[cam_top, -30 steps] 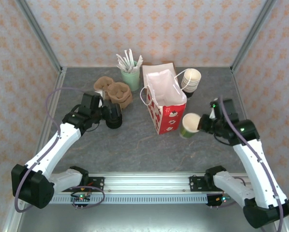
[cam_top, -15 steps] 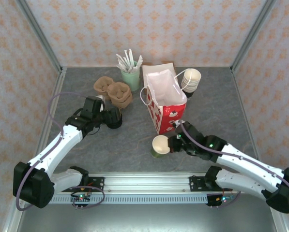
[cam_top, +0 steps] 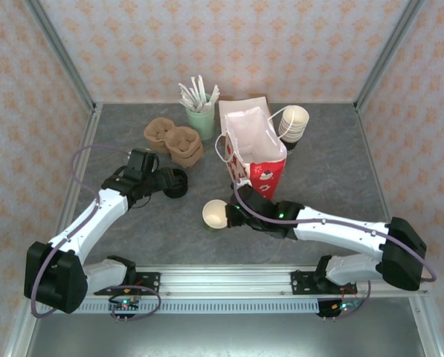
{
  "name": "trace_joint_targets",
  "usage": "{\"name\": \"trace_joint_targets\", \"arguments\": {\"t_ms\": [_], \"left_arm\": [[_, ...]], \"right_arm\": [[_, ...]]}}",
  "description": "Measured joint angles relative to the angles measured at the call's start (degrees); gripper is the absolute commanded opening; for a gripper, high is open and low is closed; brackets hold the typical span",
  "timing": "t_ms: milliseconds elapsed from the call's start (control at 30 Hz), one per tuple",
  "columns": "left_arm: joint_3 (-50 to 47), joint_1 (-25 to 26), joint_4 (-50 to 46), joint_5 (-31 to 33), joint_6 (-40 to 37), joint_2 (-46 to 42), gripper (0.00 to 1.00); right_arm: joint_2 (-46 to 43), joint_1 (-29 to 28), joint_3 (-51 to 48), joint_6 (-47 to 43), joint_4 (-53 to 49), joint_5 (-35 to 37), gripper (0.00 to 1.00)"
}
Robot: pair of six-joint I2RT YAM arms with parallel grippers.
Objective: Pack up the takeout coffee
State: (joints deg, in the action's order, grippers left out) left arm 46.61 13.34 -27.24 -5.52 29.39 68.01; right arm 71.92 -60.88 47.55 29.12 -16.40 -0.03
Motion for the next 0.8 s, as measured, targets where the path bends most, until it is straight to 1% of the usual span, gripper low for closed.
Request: {"name": "trace_joint_targets", "arguments": {"t_ms": [67,100,267,367,600,800], "left_arm": [[0.0,-0.5,0.0,-0.3,0.2,0.8,0.49],[0.0,-0.8,0.0,-0.6,0.4,1.4,0.47],[0.0,-1.6,0.0,-1.5,0.6,3.4,0.44],[0.0,-1.7,0.0,-1.6,0.7,4.4,0.39],[0.2,-1.7,0.0,-2.7,0.7,6.7,0.39],[0.3,-1.7,0.0,-3.1,0.6,7.7,0.39]], "right_arm": [[0.9,0.0,0.9,0.7,0.0,1.4,0.03],[1.5,0.0,1.4,0.9,0.0,2.0,0.03],[5.4,0.0,4.3,2.4,-0.3,3.9,0.03],[7.6,0.0,5.7,3.3,-0.5,4.4,0.04],[11.2,0.0,8.5,4.3,-2.6,5.5,0.05],[13.9,0.0,11.7,5.0,-4.6,5.9,0.13]]}}
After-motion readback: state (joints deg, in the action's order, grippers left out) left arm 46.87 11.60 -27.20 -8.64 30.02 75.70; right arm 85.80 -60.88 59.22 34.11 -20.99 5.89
